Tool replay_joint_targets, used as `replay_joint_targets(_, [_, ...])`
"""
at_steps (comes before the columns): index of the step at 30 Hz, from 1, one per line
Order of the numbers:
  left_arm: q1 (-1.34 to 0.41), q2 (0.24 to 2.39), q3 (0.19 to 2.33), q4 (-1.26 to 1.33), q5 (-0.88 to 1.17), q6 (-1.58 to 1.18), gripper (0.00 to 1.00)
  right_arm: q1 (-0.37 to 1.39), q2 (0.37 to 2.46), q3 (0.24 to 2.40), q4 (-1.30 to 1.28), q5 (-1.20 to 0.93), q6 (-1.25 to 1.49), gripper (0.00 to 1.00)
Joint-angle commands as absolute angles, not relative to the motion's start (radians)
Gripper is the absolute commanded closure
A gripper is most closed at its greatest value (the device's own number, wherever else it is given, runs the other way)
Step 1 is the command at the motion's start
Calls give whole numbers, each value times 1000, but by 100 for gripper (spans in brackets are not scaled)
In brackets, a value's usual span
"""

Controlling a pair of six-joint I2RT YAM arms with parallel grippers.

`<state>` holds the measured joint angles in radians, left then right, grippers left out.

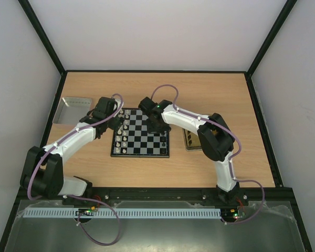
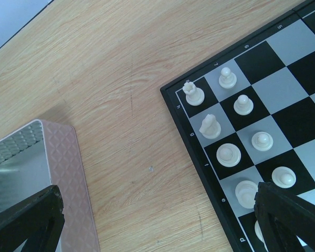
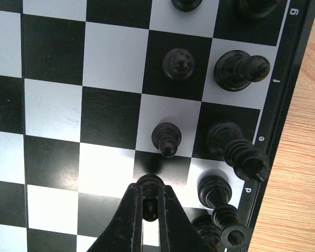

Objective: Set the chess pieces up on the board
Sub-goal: Place the chess piece on the chessboard.

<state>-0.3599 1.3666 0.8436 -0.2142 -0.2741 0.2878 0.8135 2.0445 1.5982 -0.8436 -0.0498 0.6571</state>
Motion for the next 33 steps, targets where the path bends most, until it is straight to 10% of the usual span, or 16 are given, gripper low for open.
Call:
replay_joint_targets(1, [-362, 1364, 830, -202, -285, 296, 1, 821, 2061, 1617, -853, -40, 653, 98])
replay_joint_targets(33, [-362, 1364, 833, -205, -284, 298, 1, 822, 2068, 1604, -877, -11, 649, 98])
